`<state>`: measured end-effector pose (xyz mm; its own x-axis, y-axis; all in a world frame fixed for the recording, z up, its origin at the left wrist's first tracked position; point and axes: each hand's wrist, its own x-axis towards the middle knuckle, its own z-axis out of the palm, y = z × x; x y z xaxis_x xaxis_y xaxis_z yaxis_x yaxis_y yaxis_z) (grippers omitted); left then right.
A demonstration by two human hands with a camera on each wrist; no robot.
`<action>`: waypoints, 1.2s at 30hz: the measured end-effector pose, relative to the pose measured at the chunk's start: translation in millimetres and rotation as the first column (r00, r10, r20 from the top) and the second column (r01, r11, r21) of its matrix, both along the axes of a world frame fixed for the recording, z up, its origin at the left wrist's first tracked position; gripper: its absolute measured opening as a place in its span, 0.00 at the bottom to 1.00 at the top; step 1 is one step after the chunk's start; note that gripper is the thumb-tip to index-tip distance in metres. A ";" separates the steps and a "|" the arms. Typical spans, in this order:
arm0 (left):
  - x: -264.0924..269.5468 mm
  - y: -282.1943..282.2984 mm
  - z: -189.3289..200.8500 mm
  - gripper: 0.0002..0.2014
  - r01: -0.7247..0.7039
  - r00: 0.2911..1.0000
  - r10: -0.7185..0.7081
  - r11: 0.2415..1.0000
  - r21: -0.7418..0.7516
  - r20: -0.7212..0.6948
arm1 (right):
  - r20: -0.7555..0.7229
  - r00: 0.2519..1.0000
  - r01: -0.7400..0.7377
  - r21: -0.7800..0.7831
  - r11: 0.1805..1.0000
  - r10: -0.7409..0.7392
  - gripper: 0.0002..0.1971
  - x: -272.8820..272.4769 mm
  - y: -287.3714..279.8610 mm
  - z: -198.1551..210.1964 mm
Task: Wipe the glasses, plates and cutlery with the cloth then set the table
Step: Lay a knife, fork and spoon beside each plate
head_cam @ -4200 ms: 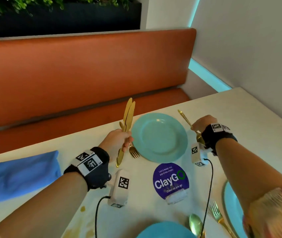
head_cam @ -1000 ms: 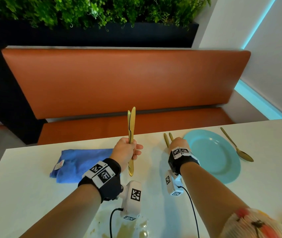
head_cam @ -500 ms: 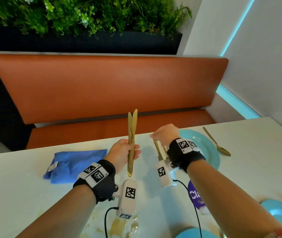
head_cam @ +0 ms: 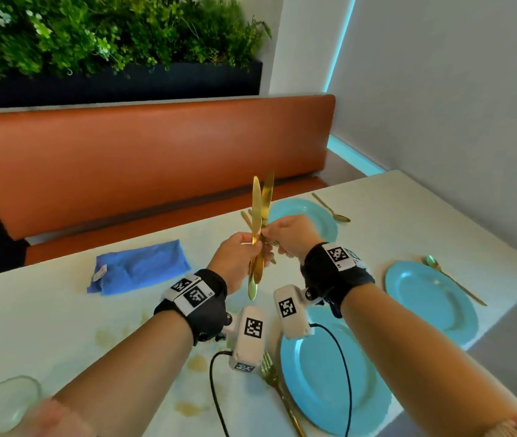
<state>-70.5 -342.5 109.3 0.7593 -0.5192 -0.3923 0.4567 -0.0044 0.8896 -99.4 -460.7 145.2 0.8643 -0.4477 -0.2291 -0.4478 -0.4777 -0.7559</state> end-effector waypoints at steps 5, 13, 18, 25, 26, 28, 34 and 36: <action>-42.2 11.3 -1.1 0.05 -0.073 0.997 0.073 0.997 0.002 -0.025 | 0.055 0.984 0.165 0.073 0.984 -0.169 0.09 -60.6 2.0 -4.4; -57.9 48.2 -18.2 0.07 -0.250 0.966 0.252 0.967 0.041 -0.057 | -0.273 0.960 -0.079 -0.069 0.994 0.057 0.10 -138.8 12.4 -56.7; -74.1 66.1 -32.8 0.06 -0.296 0.952 0.301 0.952 0.077 -0.062 | -0.491 0.848 -0.340 -0.215 0.915 0.200 0.11 -159.5 36.6 -105.3; -107.5 87.4 -53.5 0.04 -0.326 0.938 0.337 0.937 0.123 -0.078 | -0.612 0.738 -0.539 -0.284 0.793 0.282 0.16 -170.4 70.4 -146.4; -109.3 89.6 -55.3 0.05 -0.328 0.938 0.339 0.937 0.122 -0.080 | -0.620 0.732 -0.549 -0.293 0.783 0.281 0.16 -169.1 71.8 -151.1; -111.3 93.6 -59.2 0.06 -0.333 0.935 0.344 0.935 0.124 -0.083 | -0.641 0.721 -0.563 -0.321 0.762 0.262 0.17 -167.5 74.5 -156.0; -113.0 104.6 -66.3 0.03 -0.336 0.935 0.347 0.933 0.132 -0.076 | -0.654 0.738 -0.490 -0.350 0.798 0.166 0.13 -169.6 79.1 -165.7; -113.6 107.9 -68.0 0.04 -0.332 0.936 0.344 0.934 0.128 -0.081 | -0.651 0.749 -0.457 -0.370 0.809 0.125 0.12 -169.9 80.0 -166.7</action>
